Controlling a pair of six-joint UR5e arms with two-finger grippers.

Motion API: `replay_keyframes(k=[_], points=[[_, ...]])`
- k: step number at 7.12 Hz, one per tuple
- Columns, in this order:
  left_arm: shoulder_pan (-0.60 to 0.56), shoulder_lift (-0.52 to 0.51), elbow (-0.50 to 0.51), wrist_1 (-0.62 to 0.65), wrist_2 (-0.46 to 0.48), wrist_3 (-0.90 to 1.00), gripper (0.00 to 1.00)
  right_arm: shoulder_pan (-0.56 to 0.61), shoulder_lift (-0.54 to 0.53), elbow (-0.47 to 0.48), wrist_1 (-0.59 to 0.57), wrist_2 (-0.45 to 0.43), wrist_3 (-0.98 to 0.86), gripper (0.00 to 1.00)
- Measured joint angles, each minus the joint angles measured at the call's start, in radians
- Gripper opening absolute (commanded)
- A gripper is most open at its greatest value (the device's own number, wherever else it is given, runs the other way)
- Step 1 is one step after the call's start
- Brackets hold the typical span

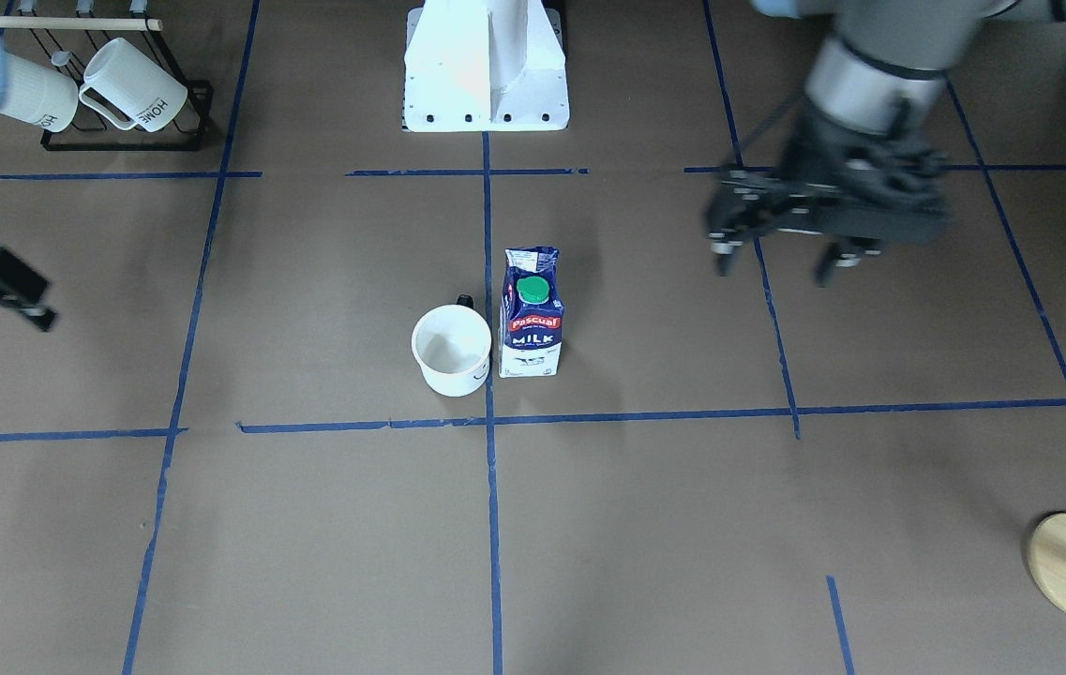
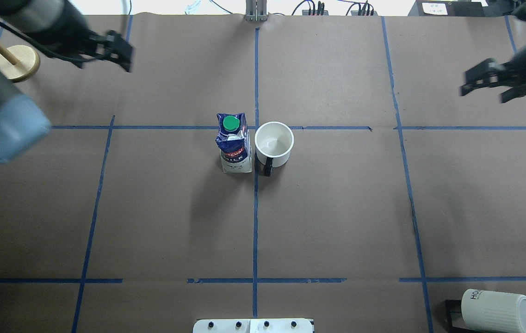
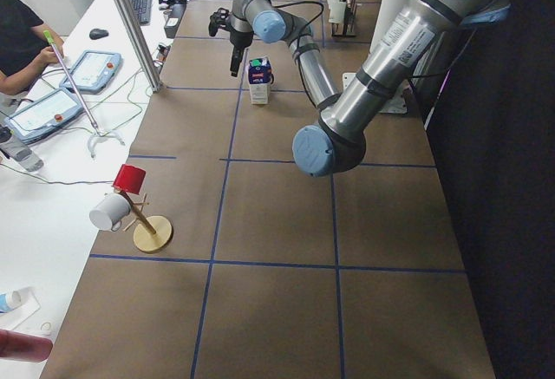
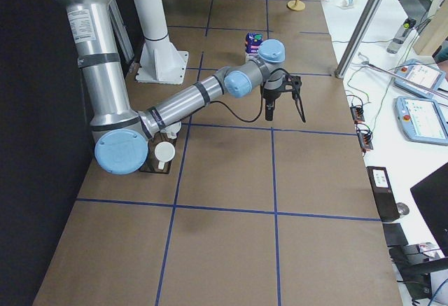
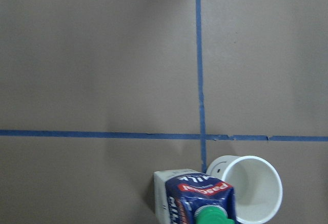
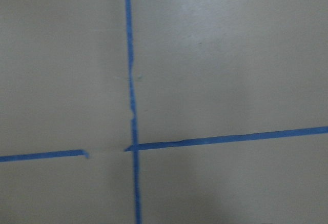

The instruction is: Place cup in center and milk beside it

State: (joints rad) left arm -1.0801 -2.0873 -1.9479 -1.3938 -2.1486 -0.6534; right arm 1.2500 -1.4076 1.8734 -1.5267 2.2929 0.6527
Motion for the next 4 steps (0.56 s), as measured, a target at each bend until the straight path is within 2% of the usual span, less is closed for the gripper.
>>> replay_keyframes(k=[1,2,4], points=[[-0.134,0.105,0.026,-0.003,-0.08,0.23,1.0,0.117,-0.039,-0.006,-0.096,0.033,-0.231,1.0],[-0.259,0.191,0.097,-0.005,-0.137,0.472,1.0,0.212,-0.074,-0.013,-0.181,0.054,-0.428,1.0],[-0.456,0.248,0.297,-0.004,-0.174,0.851,1.0,0.31,-0.119,-0.057,-0.256,0.072,-0.669,1.0]])
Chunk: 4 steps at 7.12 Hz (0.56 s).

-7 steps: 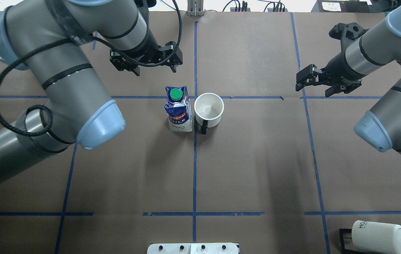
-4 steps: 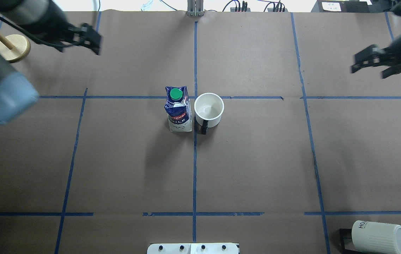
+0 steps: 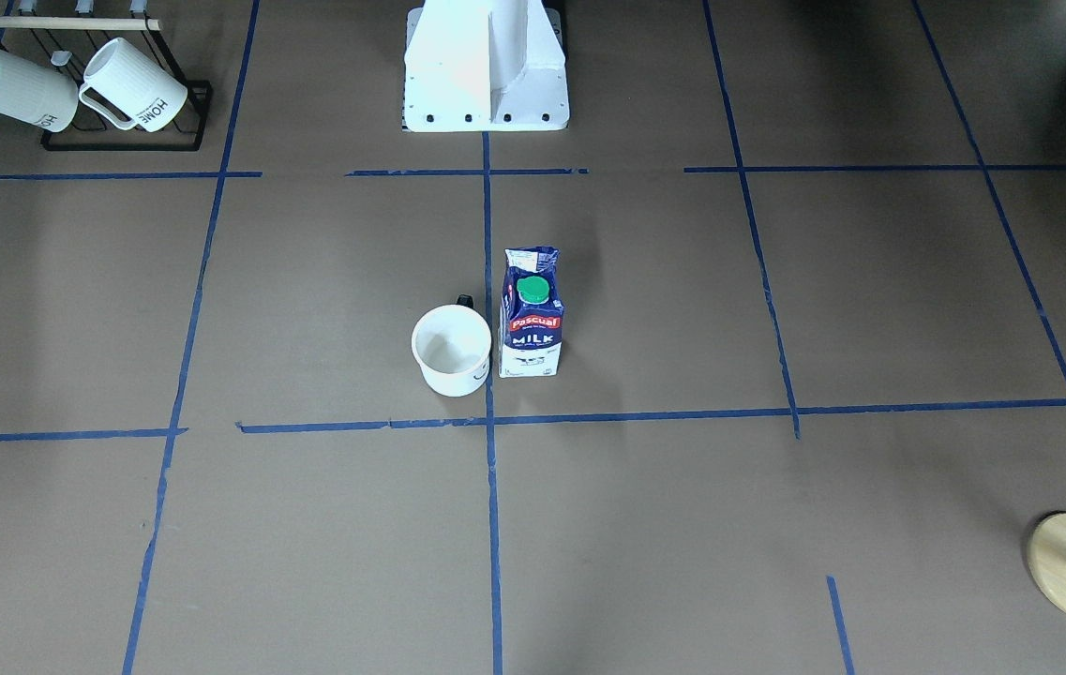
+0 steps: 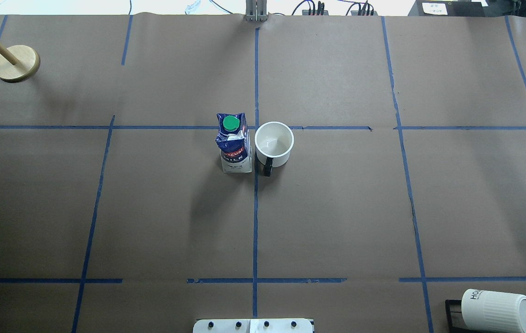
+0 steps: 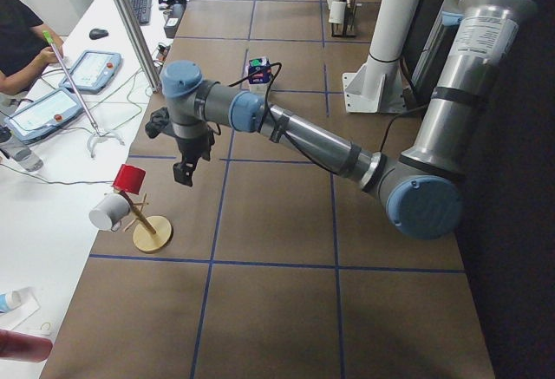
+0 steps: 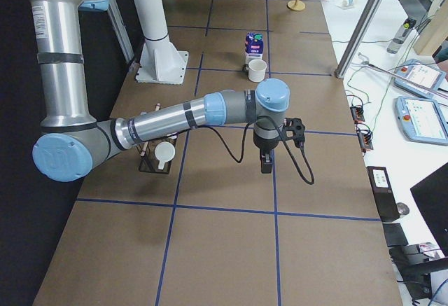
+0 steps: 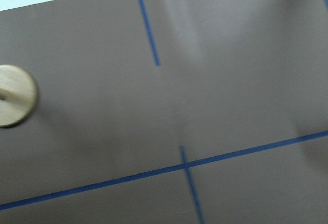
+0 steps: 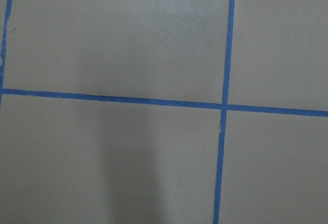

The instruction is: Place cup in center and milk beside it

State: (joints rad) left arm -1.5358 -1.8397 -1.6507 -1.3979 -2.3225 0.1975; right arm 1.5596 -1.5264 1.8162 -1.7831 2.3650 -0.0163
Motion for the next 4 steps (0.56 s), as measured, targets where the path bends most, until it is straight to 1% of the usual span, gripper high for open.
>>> replay_keyframes(k=[1,2,4], points=[[-0.043,0.003,0.076,0.002,-0.005,0.077,1.0,0.012,-0.002,-0.016,-0.009,0.005,-0.038,1.0],[-0.061,0.005,0.124,0.007,-0.019,0.103,1.0,0.014,-0.002,-0.024,-0.012,0.007,-0.051,1.0],[-0.071,0.011,0.16,0.026,-0.053,0.113,1.0,0.014,-0.004,-0.033,-0.014,0.008,-0.054,1.0]])
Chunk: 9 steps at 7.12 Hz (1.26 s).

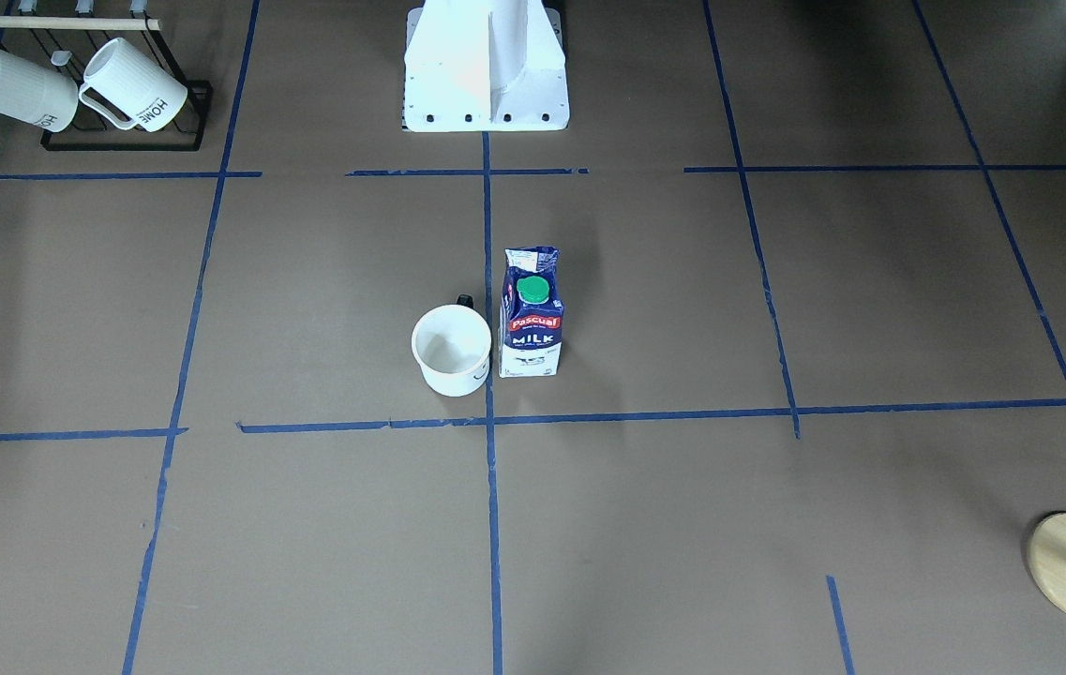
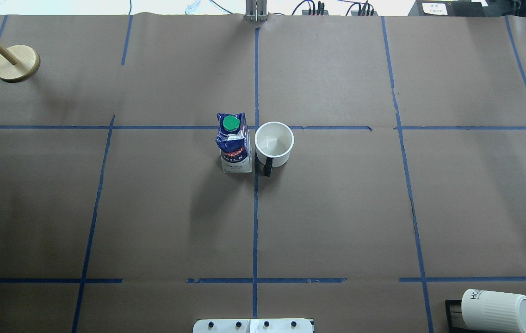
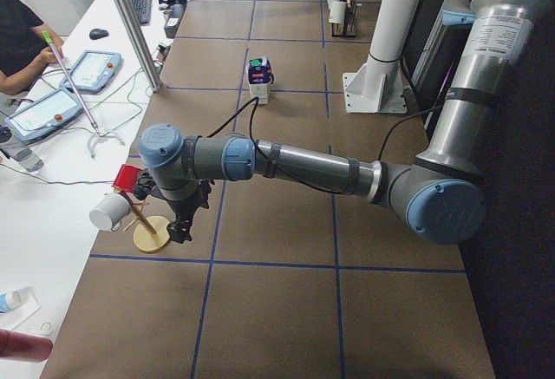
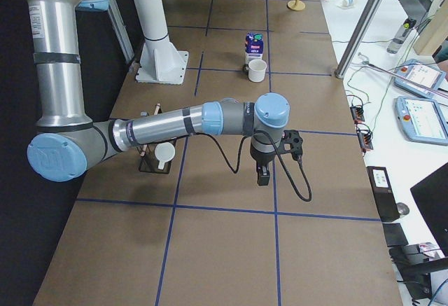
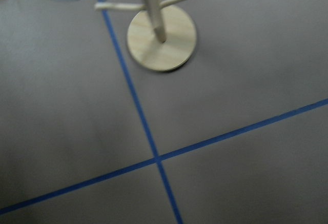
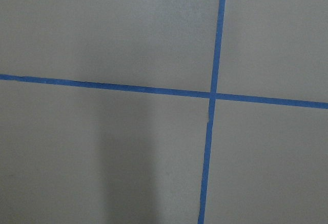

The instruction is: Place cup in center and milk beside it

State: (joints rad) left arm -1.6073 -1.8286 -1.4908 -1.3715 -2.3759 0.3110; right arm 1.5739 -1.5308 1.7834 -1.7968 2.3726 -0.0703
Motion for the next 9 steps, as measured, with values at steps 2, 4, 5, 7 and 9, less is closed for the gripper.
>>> replay_keyframes(k=[2,4,5,7,9], points=[[0.0,0.002,0.005,0.008,-0.006,-0.014,1.0,0.0,-0.003,-0.015,0.003,0.0,0.001,1.0],[0.0,0.003,-0.01,0.006,-0.005,-0.104,1.0,-0.003,-0.005,-0.034,0.006,0.009,0.002,1.0],[0.0,0.004,-0.009,0.002,-0.002,-0.128,1.0,-0.01,-0.003,-0.039,0.007,0.014,0.002,1.0],[0.001,0.016,-0.014,-0.004,-0.005,-0.135,1.0,-0.029,0.002,-0.047,0.009,0.017,0.003,1.0],[0.004,0.027,-0.032,-0.005,-0.008,-0.137,1.0,-0.042,0.005,-0.051,0.009,0.017,0.004,1.0]])
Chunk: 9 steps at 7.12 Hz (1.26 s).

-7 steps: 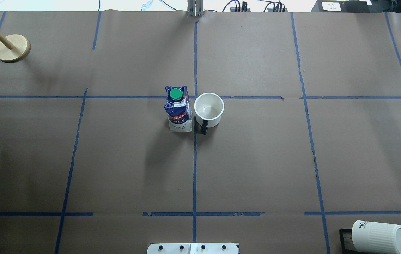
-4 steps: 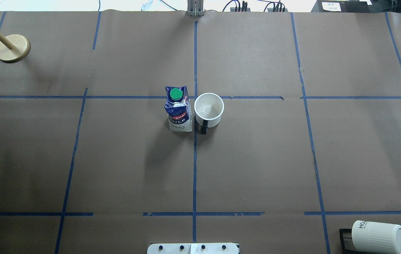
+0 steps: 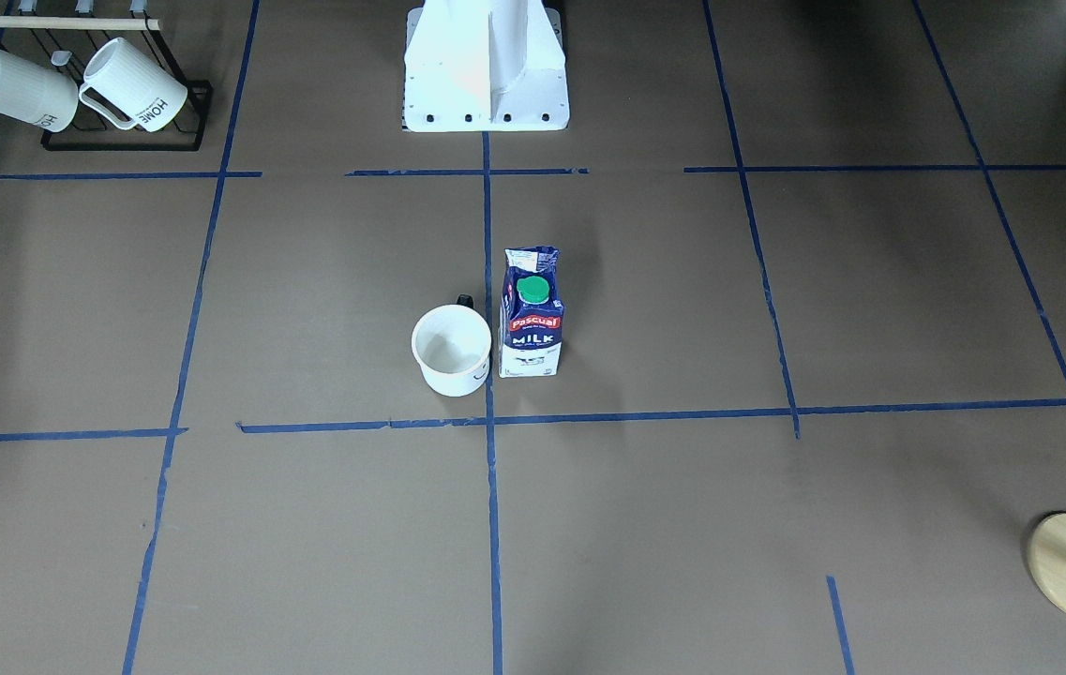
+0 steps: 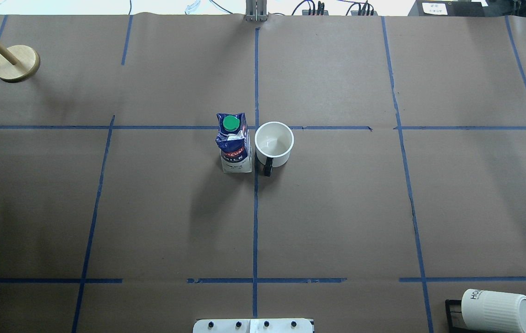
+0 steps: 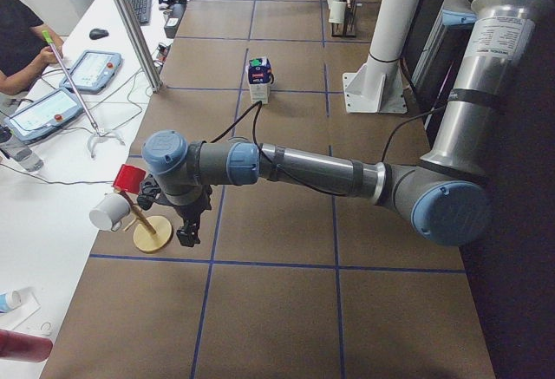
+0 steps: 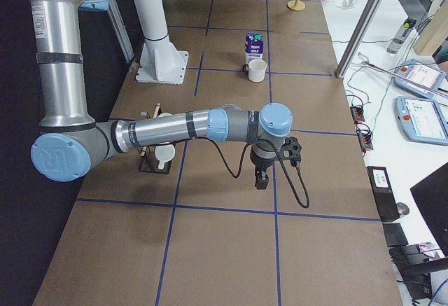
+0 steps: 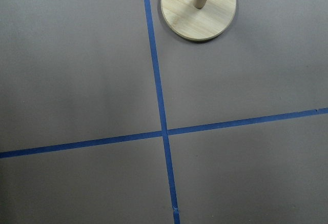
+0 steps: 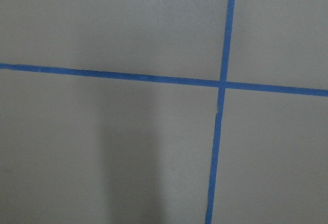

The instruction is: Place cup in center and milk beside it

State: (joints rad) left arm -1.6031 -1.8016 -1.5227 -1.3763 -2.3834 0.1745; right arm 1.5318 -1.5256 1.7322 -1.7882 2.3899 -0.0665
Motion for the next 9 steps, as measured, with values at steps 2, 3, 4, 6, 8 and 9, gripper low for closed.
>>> replay_keyframes(k=[2,3,4,6,8,9], points=[[0.001,0.012,-0.016,-0.014,-0.001,0.005,1.0,-0.008,0.001,-0.006,0.001,0.0,-0.001,1.0],[0.001,0.023,-0.028,-0.038,0.0,0.006,1.0,-0.015,0.004,-0.011,0.001,-0.001,-0.001,1.0],[0.001,0.028,-0.039,-0.056,0.0,0.006,1.0,-0.021,0.01,-0.017,0.001,0.0,0.001,1.0],[0.002,0.034,-0.051,-0.062,-0.001,0.007,1.0,-0.026,0.015,-0.023,0.001,0.002,0.003,1.0],[0.002,0.038,-0.065,-0.064,0.002,0.008,1.0,-0.027,0.016,-0.024,0.009,0.005,0.004,1.0],[0.002,0.04,-0.068,-0.067,0.004,0.009,1.0,-0.028,0.016,-0.023,0.013,0.006,0.004,1.0]])
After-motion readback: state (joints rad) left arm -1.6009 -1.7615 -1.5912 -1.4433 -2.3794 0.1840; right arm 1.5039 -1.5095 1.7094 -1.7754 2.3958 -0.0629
